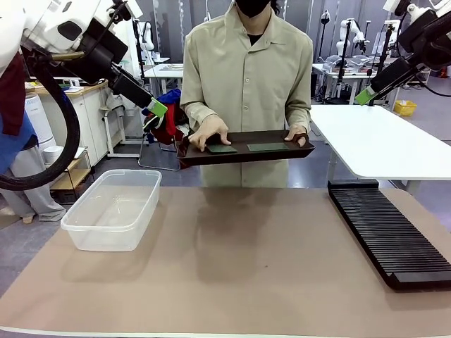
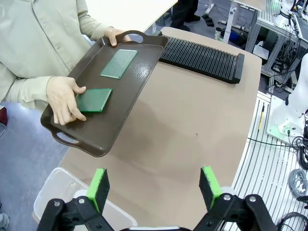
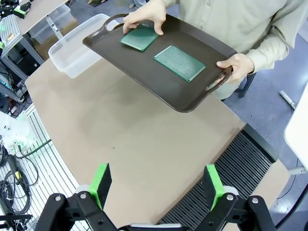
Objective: Sort PCBs into racks and boxes based on the side picked up.
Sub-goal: Pick up the Blank PCB handed by the Human.
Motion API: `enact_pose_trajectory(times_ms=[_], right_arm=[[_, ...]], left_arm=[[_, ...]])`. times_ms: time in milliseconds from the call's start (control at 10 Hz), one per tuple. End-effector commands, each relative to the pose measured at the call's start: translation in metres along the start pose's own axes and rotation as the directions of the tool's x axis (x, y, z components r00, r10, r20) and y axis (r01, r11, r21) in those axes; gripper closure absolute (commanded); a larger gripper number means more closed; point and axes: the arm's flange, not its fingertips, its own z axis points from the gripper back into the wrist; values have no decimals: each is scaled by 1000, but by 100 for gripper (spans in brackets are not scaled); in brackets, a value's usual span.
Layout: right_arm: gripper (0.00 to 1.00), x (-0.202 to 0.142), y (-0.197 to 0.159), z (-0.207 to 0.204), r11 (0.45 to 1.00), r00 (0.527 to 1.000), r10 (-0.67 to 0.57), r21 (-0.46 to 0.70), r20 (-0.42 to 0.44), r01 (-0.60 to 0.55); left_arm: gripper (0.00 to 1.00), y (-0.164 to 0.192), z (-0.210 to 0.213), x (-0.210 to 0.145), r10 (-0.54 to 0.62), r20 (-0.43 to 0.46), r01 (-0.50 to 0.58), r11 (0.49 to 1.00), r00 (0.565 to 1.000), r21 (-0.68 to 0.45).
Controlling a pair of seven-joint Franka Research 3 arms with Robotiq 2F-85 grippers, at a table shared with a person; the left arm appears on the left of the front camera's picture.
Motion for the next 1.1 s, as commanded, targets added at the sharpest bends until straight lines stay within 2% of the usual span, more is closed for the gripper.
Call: enact_pose_trajectory(times_ms=[0,1000], right_arm=[[0,0,0,-1,1000,1000,1,3,-1,0],[0,0,0,-1,1000,1000,1,3,-1,0]], left_arm=[[0,0,0,-3,1,1,-1,1000,1000,-3],[0,0,0,-3,1,1,-1,1000,1000,-3]])
